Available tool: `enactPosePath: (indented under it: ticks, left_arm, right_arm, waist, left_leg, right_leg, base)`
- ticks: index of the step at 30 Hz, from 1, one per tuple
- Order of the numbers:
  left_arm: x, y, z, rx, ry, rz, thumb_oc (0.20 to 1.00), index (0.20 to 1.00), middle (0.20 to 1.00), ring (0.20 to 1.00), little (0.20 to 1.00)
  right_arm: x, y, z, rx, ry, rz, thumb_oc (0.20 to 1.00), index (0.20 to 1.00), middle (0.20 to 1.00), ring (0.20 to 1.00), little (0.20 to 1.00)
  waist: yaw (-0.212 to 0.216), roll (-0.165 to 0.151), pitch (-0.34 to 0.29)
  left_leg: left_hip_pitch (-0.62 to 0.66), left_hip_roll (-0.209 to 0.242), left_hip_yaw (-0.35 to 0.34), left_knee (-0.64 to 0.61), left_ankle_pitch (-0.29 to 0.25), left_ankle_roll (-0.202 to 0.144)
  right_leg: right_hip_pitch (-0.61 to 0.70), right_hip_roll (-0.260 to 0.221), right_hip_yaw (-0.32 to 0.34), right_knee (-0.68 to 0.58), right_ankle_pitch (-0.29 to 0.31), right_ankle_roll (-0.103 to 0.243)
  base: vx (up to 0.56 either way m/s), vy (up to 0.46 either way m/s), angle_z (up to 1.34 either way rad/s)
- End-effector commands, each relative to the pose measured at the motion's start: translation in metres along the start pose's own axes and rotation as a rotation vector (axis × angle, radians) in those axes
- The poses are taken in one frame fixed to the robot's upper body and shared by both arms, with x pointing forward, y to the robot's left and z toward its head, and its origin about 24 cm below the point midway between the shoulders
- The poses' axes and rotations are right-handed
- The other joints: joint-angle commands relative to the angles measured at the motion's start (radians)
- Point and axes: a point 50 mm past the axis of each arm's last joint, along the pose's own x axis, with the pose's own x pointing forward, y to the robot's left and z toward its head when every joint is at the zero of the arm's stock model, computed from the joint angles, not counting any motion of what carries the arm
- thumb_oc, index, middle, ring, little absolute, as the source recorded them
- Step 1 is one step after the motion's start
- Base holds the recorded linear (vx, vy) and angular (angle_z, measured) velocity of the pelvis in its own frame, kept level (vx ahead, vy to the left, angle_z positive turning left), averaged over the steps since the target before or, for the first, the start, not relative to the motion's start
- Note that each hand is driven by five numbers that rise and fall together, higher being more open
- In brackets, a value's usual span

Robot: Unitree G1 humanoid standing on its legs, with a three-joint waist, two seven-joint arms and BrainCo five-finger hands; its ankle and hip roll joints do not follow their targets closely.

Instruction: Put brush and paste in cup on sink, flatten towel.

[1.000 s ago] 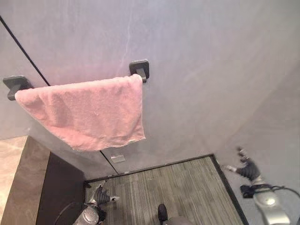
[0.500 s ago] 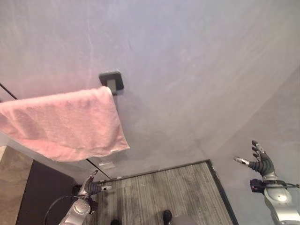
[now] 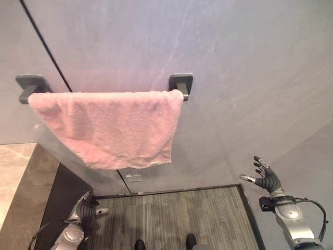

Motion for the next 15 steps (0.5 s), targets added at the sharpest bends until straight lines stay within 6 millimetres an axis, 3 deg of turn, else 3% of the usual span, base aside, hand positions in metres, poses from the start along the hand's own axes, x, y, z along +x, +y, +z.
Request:
enactPosePath:
  ticks: [1, 2, 4, 5, 8, 10, 15]
  left_arm:
    - [0.004, 0.042, 0.023, -0.014, -0.151, 0.060, 1.000, 1.000, 1.000, 1.000, 1.000]
    - [0.001, 0.054, 0.029, -0.007, -0.199, 0.055, 1.000, 1.000, 1.000, 1.000, 1.000]
    - [-0.002, 0.063, 0.033, -0.021, -0.226, 0.066, 1.000, 1.000, 1.000, 1.000, 1.000]
    - [-0.004, 0.074, 0.037, -0.053, -0.258, 0.084, 1.000, 1.000, 1.000, 1.000, 1.000]
    - [-0.009, 0.094, 0.059, -0.110, -0.379, 0.068, 1.000, 1.000, 1.000, 1.000, 1.000]
    - [-0.004, 0.117, 0.080, -0.137, -0.453, 0.110, 1.000, 1.000, 1.000, 1.000, 1.000]
    - [-0.001, 0.122, 0.107, -0.184, -0.559, 0.133, 1.000, 1.000, 1.000, 1.000, 1.000]
  right_arm:
    - [0.018, -0.009, 0.024, 0.052, -0.095, 0.017, 1.000, 1.000, 1.000, 1.000, 1.000]
    - [0.027, -0.013, 0.034, 0.067, -0.116, 0.038, 1.000, 1.000, 1.000, 1.000, 1.000]
    - [0.033, -0.013, 0.041, 0.077, -0.132, 0.045, 1.000, 1.000, 1.000, 1.000, 1.000]
    - [0.039, -0.013, 0.049, 0.081, -0.154, 0.054, 1.000, 1.000, 1.000, 1.000, 1.000]
    - [0.042, -0.021, 0.057, 0.112, -0.181, 0.055, 1.000, 1.000, 1.000, 1.000, 1.000]
    - [0.048, -0.021, 0.074, 0.087, -0.230, 0.071, 1.000, 1.000, 1.000, 1.000, 1.000]
    - [0.049, -0.025, 0.092, 0.074, -0.292, 0.074, 1.000, 1.000, 1.000, 1.000, 1.000]
  waist:
    - [0.031, -0.031, -0.007]
    - [0.040, -0.030, 0.005]
    - [0.051, -0.022, 0.016]
    - [0.071, -0.009, 0.033]
    - [0.056, 0.011, 0.037]
    - [0.057, 0.007, 0.031]
    - [0.053, 0.019, 0.018]
  left_leg:
    - [0.000, -0.010, -0.001, 0.052, -0.032, 0.025]
    - [0.002, -0.027, 0.003, 0.063, -0.040, 0.033]
    - [0.002, -0.026, 0.012, 0.068, -0.042, 0.036]
    - [0.001, -0.020, 0.026, 0.075, -0.043, 0.038]
    - [0.001, -0.027, 0.010, 0.072, -0.031, 0.047]
    - [-0.007, -0.048, 0.011, 0.068, -0.025, 0.047]
    - [-0.022, -0.045, -0.005, 0.113, -0.037, 0.018]
  right_leg:
    - [-0.083, -0.098, 0.087, 0.048, 0.152, 0.092]
    - [-0.100, -0.115, 0.099, 0.068, 0.207, 0.099]
    - [-0.113, -0.116, 0.077, 0.080, 0.209, 0.094]
    - [-0.132, -0.099, 0.011, 0.121, 0.177, 0.082]
    - [-0.168, 0.063, 0.025, 0.168, 0.061, 0.032]
    - [-0.175, 0.139, -0.051, 0.150, 0.018, -0.030]
    - [-0.102, 0.147, -0.014, 0.029, 0.032, -0.053]
  base:
    - [0.01, 0.132, -0.02]
    - [-0.01, 0.176, -0.04]
    - [-0.04, 0.121, -0.08]
    - [-0.05, 0.116, -0.14]
    - [0.02, 0.145, -0.21]
    - [0.03, 0.088, 0.06]
    - [0.06, -0.038, 0.34]
